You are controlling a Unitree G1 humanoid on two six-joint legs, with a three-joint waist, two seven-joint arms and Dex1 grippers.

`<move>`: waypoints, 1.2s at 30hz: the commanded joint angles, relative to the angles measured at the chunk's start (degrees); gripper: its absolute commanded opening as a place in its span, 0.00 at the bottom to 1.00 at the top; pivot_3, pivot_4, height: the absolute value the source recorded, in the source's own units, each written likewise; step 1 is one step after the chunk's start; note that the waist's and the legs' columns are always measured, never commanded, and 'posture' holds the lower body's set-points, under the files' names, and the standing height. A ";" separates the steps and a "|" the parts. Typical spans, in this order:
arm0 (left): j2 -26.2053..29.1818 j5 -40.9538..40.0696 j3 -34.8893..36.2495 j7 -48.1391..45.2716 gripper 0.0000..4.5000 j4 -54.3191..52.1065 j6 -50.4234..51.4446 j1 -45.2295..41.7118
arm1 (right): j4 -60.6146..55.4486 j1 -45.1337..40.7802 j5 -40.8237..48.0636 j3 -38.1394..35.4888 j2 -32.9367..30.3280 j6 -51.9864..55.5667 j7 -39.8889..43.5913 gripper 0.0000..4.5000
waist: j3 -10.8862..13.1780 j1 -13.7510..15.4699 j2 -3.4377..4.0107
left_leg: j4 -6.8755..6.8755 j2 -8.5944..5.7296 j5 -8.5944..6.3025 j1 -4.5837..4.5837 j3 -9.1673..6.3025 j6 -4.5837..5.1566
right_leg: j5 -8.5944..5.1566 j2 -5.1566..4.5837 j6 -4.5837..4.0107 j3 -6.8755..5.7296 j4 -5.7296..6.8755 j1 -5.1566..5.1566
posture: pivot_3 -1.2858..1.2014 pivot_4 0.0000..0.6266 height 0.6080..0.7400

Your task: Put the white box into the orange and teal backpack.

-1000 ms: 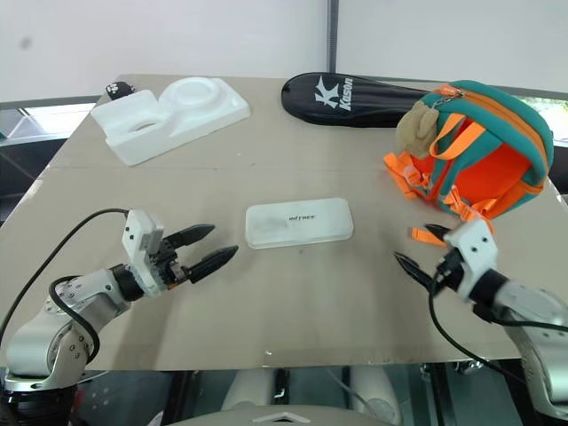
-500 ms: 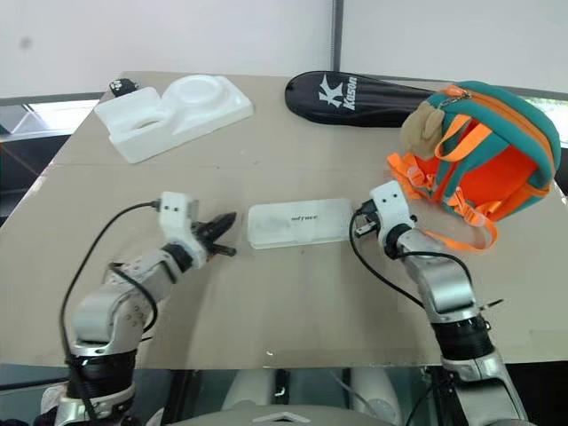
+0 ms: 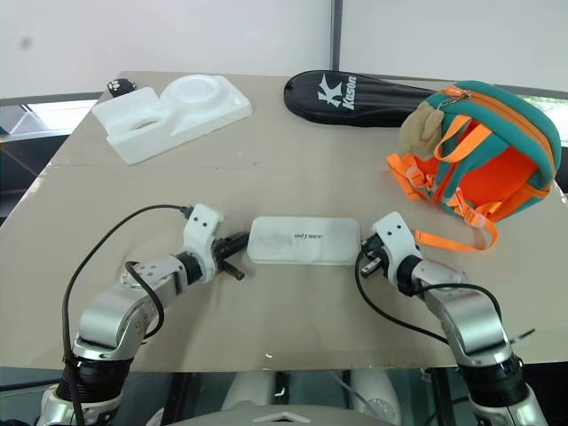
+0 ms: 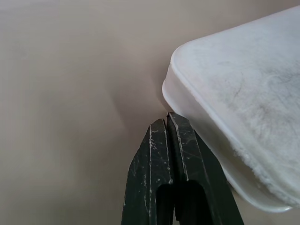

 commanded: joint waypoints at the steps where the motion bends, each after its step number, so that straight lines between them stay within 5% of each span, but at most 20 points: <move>1: 0.24 -4.30 2.00 -3.76 0.13 -2.75 1.70 1.26 | -3.03 2.10 0.62 -1.62 -0.16 0.11 -0.90 0.00 | 0.00 -0.04 0.00 | 0.03 0.00 0.00 0.02 0.01 0.00 | -0.01 0.00 -0.02 0.00 0.00 0.01 | 0.52 0.24 1.00; 7: 8.35 -10.66 9.99 -9.85 0.70 0.14 10.11 1.06 | -2.04 3.46 0.30 -6.41 -4.13 -1.88 -0.25 0.00 | -0.05 -0.12 -0.05 | 0.07 0.01 0.00 0.07 0.03 0.00 | -0.01 -0.01 -0.04 0.00 0.02 0.02 | 0.52 0.24 1.00; 10: 11.23 -23.41 16.33 -13.90 0.96 5.41 28.23 -5.11 | -0.63 3.41 0.62 -9.13 -7.05 -3.45 1.50 0.00 | -0.04 0.00 -0.07 | 0.06 0.01 0.00 0.03 0.02 0.01 | -0.02 -0.01 -0.03 0.00 0.01 0.01 | 0.52 0.24 1.00; 12: 13.64 -28.90 17.69 -16.20 0.96 10.27 41.71 -10.35 | 0.50 2.48 0.78 -10.10 -8.61 -4.57 2.73 0.00 | -0.02 0.07 -0.09 | 0.10 0.00 0.00 -0.01 -0.06 0.01 | -0.02 0.02 -0.01 -0.09 0.03 0.00 | 0.52 0.24 1.00; 15: 11.92 -31.43 18.39 -14.46 0.96 14.73 48.59 -14.52 | 1.27 0.80 0.82 -8.83 -8.87 -5.43 3.37 0.00 | -0.03 -0.24 -0.08 | 0.09 -0.01 0.00 0.04 -0.06 0.01 | -0.03 0.03 0.06 -0.07 0.02 0.03 | 0.52 0.24 1.00; 27: -4.71 -32.17 14.95 -1.86 0.96 18.54 49.19 -18.95 | 3.40 -6.78 -1.68 6.87 -5.61 -3.72 5.10 0.00 | -0.07 0.46 -0.06 | 0.15 -0.09 0.01 -0.01 -0.12 0.01 | 0.06 0.00 0.13 -0.06 0.03 0.10 | 0.52 0.24 1.00; 32: -8.85 -32.91 15.94 0.55 0.96 18.11 49.19 -19.07 | 5.06 -7.96 -2.96 8.11 -3.27 -4.81 4.45 0.00 | -0.19 0.67 -0.09 | 0.23 -0.10 0.01 0.05 -0.15 0.01 | 0.04 0.00 0.07 -0.06 0.04 0.18 | 0.52 0.24 1.00; 36: -9.94 -33.49 18.29 1.87 0.69 18.58 49.19 -18.45 | 4.88 -6.96 -3.09 5.87 -2.75 -5.82 3.97 0.00 | -0.20 0.65 -0.08 | 0.22 -0.10 0.01 0.03 -0.15 0.01 | 0.05 0.00 0.09 -0.06 0.04 0.17 | 0.52 0.24 1.00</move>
